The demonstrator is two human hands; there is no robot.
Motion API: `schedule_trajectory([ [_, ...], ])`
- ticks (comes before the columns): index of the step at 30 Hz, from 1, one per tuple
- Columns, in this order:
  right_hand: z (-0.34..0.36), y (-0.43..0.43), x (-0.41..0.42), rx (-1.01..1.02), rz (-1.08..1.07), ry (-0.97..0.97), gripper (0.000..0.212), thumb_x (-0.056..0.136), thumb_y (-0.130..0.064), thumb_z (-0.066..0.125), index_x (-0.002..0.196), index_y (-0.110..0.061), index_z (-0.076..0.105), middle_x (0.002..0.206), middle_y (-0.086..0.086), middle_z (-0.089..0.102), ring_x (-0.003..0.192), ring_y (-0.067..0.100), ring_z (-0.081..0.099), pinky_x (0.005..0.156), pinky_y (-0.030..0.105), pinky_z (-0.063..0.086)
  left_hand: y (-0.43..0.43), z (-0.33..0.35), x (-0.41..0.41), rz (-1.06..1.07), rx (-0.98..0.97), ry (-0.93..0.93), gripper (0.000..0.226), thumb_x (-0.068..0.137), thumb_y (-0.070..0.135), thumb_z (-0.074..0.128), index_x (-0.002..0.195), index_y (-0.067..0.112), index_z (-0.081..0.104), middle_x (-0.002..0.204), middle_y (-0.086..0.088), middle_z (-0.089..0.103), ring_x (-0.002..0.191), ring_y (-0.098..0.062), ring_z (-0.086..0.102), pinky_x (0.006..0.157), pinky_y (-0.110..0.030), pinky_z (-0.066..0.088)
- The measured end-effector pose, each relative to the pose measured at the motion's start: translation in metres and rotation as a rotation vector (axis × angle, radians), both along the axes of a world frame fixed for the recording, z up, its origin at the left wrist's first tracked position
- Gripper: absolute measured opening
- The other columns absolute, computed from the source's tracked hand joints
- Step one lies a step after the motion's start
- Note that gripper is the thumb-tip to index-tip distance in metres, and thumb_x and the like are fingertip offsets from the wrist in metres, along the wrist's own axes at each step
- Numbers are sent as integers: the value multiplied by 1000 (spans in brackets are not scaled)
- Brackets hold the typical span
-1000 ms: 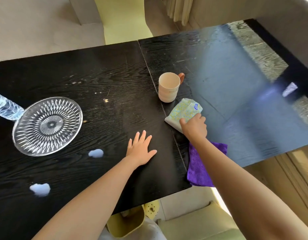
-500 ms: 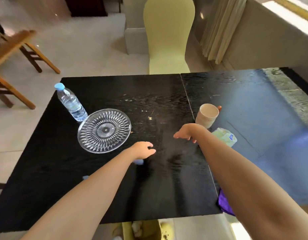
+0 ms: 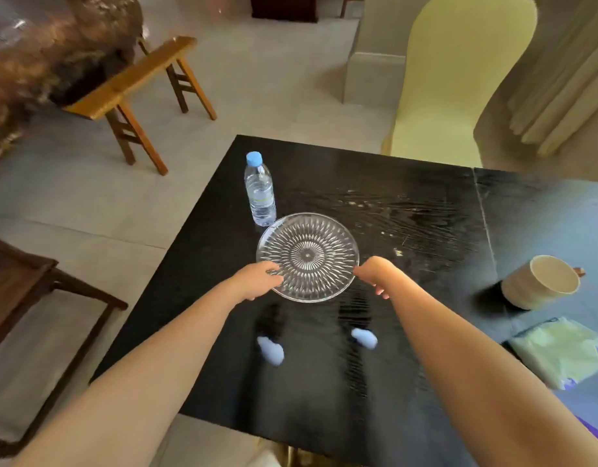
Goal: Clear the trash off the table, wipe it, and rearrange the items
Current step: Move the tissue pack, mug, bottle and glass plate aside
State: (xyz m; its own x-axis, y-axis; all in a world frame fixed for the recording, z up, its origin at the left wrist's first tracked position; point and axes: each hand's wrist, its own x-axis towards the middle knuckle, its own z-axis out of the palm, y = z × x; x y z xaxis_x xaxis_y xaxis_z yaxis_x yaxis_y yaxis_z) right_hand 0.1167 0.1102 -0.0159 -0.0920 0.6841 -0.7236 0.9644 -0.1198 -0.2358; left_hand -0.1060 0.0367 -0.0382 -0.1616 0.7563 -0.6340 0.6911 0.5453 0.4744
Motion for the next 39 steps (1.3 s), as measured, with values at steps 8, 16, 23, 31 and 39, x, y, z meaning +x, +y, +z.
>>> schedule_trajectory([
  [8, -78, 21, -35, 80, -475, 121, 46, 88, -26, 44, 120, 6, 52, 87, 18, 63, 75, 31, 61, 73, 33, 50, 60, -2, -73, 297, 186, -62, 77, 88, 33, 60, 149, 25, 15, 152, -9, 34, 132, -28, 43, 105, -45, 42],
  [16, -118, 35, -29, 53, -775, 229, 30, 94, -25, 43, 100, 1, 56, 76, 18, 62, 58, 29, 61, 57, 35, 57, 155, 14, -98, 274, 445, -209, 94, 82, 18, 70, 150, 29, 7, 158, -6, 20, 142, -27, 26, 112, -45, 29],
  [23, -107, 29, -24, 50, -891, 389, 21, 95, -11, 46, 74, -14, 51, 66, 4, 59, 41, 13, 52, 43, 22, 51, 177, -1, -84, 251, 445, -184, 75, 80, 18, 72, 140, 17, 27, 135, -10, 46, 124, -25, 48, 100, -37, 43],
  [31, -79, 30, 13, 170, -898, 508, 22, 91, -3, 45, 72, -11, 53, 64, 4, 59, 53, 12, 61, 41, 22, 50, 161, 4, -43, 227, 504, -125, 72, 78, 19, 74, 137, 17, 33, 134, -8, 47, 124, -24, 49, 101, -40, 46],
  [39, -39, 2, 115, 342, -867, 475, 24, 88, -4, 48, 68, -10, 58, 59, 5, 60, 58, 13, 64, 44, 22, 49, 138, 29, 41, 107, 513, -188, 70, 78, 19, 75, 136, 19, 34, 131, -6, 48, 121, -21, 49, 100, -39, 46],
])
